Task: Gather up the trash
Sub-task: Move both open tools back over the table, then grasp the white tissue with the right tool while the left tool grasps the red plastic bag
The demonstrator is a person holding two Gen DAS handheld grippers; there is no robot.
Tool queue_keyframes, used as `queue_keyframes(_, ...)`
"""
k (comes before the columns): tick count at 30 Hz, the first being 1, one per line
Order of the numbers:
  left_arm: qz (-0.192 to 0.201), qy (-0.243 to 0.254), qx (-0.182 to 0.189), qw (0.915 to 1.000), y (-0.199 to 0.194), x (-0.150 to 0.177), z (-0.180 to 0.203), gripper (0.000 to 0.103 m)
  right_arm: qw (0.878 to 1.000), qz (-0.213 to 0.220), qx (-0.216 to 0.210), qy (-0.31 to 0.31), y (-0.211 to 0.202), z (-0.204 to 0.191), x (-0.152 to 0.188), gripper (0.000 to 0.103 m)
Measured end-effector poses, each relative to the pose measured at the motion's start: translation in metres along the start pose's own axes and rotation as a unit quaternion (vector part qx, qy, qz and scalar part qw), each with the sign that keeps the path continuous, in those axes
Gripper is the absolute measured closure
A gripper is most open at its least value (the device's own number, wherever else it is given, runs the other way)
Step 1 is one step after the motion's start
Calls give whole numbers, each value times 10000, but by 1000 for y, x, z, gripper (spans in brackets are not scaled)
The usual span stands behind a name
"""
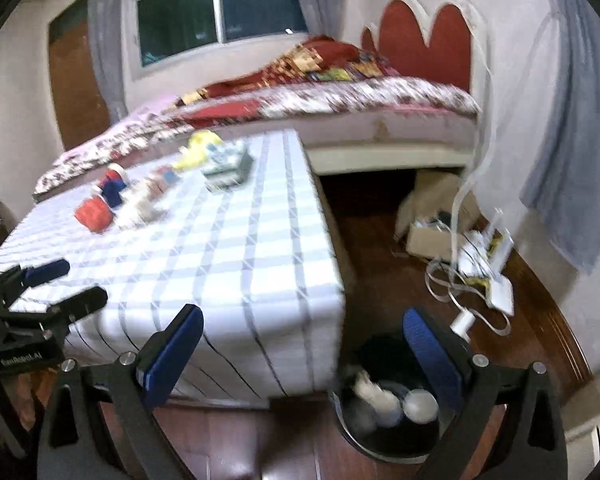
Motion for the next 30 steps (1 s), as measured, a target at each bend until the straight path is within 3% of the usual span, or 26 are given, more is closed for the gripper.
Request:
queue_keyframes(12,153,-859,-1100,9901,-13,-1,-130,15,9910,396,-888,-924,27,-151,-72,1)
queue_keyframes(17,159,-1331,-1134,9845,-4,-8,-173,15,9886,249,-1060,-1037,67,-199,-89,1)
queue_keyframes(22,120,-1372,-1228,9828,8,-18,-188,15,9838,-136,-812,-1591,116,-236,-96,1)
queue_keyframes(26,123,-1419,-1198,9825,15,-20,-194,15,9803,-337,-933,-1707,138,-243,-98,2)
queue_keyframes(30,140,-1445,-1169,9825,21,-24,-197,15,9774,-635,-1119,-1675,158,-248,-96,36)
Point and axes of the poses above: each gripper's, at about its wrist camera, not at the fingertips, and y roughly the way its jaws point, z to its right, x to its underside, the point moved 1 cm from there along y, roughly the way its jaws point, and after that the axes turned 13 degrees about x, right-handed, at the moved point
